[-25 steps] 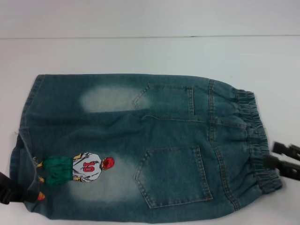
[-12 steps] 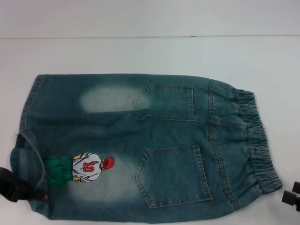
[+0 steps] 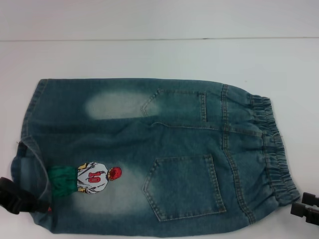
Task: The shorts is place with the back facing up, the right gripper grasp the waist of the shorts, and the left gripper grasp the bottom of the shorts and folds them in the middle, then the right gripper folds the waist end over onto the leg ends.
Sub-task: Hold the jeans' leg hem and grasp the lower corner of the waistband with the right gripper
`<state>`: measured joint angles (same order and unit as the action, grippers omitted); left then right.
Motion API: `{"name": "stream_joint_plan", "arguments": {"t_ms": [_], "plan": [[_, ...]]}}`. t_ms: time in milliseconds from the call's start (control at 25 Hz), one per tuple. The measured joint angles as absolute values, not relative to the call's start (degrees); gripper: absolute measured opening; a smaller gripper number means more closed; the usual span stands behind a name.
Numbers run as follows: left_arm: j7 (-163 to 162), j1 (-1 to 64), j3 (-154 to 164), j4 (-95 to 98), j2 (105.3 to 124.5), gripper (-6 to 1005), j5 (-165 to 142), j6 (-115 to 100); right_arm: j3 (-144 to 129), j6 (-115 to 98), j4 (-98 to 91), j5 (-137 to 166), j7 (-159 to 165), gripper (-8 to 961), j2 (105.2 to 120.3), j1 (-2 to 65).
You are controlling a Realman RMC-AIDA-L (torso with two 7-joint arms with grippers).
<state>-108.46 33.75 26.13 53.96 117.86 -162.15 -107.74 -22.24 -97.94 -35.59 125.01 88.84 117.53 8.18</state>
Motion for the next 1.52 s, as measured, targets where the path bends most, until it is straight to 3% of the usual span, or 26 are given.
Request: {"name": "stream_joint_plan", "arguments": {"t_ms": [560, 1520], "plan": [[-108.45, 33.57, 25.74, 53.96, 117.86, 62, -162.16, -107.57, -22.65, -96.09, -35.50, 125.66, 91.37, 922, 116.75, 11.79], [-108.45, 34.53, 25.75, 53.17, 117.50, 63, -162.16, -107.57, -22.29, -95.28, -32.74, 127.40, 89.37, 904, 117.33, 14.64]]}}
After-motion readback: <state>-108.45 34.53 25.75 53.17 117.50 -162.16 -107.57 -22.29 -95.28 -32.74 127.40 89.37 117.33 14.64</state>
